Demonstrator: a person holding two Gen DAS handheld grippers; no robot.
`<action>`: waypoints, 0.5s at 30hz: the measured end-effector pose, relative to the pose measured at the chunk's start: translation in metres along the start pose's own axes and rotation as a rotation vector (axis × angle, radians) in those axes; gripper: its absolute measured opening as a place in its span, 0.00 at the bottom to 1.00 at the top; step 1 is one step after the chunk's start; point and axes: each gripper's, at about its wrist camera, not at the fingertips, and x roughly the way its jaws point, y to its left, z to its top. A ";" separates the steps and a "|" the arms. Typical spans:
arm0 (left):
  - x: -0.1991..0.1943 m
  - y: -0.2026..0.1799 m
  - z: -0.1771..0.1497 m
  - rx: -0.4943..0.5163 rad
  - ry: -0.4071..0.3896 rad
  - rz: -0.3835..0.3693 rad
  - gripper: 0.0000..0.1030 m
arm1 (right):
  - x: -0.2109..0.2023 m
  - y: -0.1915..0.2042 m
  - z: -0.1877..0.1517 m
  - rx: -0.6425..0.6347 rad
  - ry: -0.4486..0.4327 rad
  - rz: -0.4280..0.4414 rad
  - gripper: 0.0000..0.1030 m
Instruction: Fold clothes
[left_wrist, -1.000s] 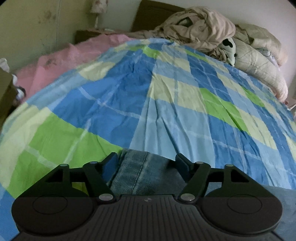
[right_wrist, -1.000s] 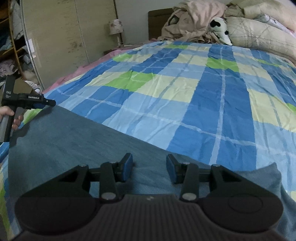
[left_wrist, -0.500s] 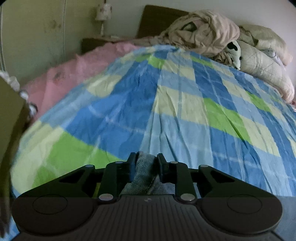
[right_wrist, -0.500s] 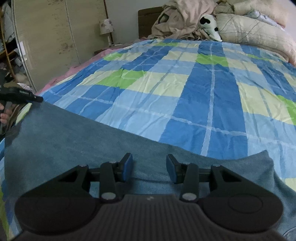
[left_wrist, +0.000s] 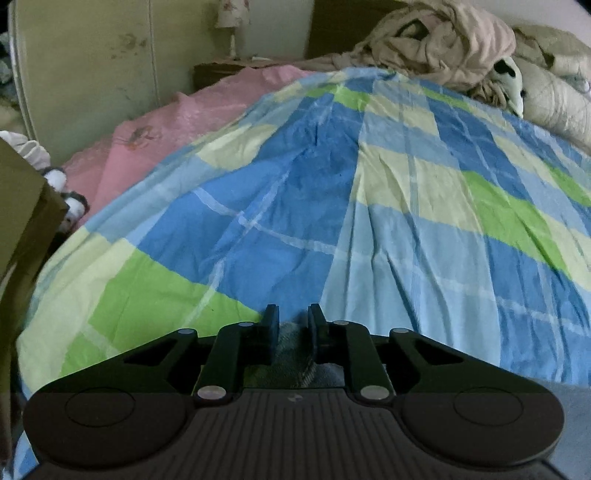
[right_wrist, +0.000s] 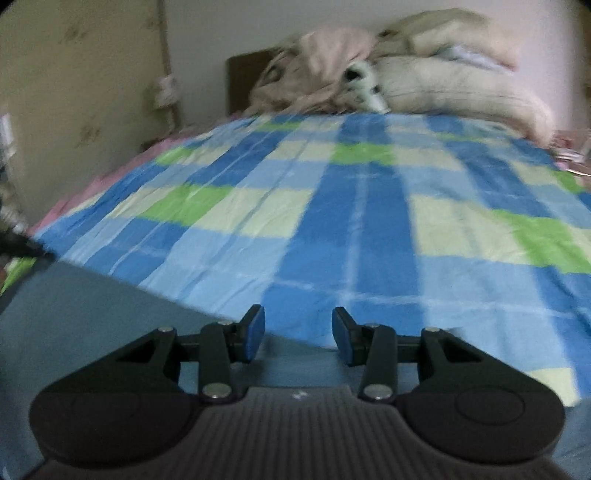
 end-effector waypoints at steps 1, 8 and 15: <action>-0.008 0.002 0.002 -0.016 -0.019 -0.004 0.23 | -0.004 -0.006 -0.001 -0.010 -0.003 -0.032 0.43; -0.073 -0.006 0.002 -0.072 -0.117 -0.189 0.24 | -0.005 -0.031 -0.012 -0.014 0.040 -0.126 0.43; -0.058 -0.085 -0.042 0.076 0.028 -0.453 0.26 | 0.029 -0.032 -0.026 -0.020 0.110 -0.161 0.35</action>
